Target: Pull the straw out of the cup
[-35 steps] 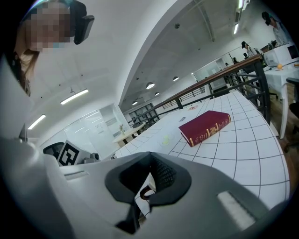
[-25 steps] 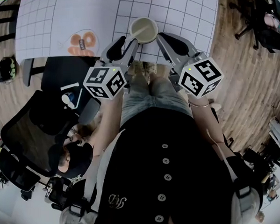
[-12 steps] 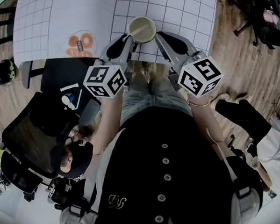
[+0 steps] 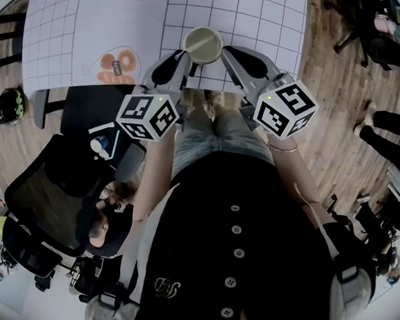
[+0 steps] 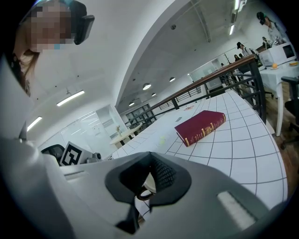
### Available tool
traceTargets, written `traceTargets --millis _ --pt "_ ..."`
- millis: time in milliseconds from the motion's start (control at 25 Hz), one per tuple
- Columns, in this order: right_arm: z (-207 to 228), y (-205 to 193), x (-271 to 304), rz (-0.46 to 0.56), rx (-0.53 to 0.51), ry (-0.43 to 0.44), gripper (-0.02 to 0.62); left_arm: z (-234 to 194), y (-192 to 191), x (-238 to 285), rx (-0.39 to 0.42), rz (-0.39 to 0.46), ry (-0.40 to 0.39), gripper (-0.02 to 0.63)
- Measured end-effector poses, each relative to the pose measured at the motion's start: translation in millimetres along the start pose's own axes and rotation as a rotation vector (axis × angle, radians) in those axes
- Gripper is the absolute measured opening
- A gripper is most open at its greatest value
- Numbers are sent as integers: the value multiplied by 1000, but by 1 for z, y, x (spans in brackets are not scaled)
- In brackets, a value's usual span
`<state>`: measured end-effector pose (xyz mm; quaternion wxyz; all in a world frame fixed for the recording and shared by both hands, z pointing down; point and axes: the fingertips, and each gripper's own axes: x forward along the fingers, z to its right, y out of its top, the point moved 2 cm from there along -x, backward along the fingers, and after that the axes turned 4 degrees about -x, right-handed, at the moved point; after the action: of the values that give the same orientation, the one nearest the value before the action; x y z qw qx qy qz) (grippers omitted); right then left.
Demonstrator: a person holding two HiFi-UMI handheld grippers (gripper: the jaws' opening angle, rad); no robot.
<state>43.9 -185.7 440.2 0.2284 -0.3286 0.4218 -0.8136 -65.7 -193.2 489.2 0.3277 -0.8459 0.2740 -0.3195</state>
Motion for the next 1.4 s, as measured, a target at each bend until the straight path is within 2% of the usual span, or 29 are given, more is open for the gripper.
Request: traceTargets --millis 280,880,1400 --pt "-4 12 0 26 -21 1 0 4 14 -6 39 8 0 41" --pt "-10 60 -4 121 -94 -4 0 23 48 -21 97 68 -60 41" --pt "-17 112 -6 191 -174 -3 0 48 115 -25 162 223 -130 40"
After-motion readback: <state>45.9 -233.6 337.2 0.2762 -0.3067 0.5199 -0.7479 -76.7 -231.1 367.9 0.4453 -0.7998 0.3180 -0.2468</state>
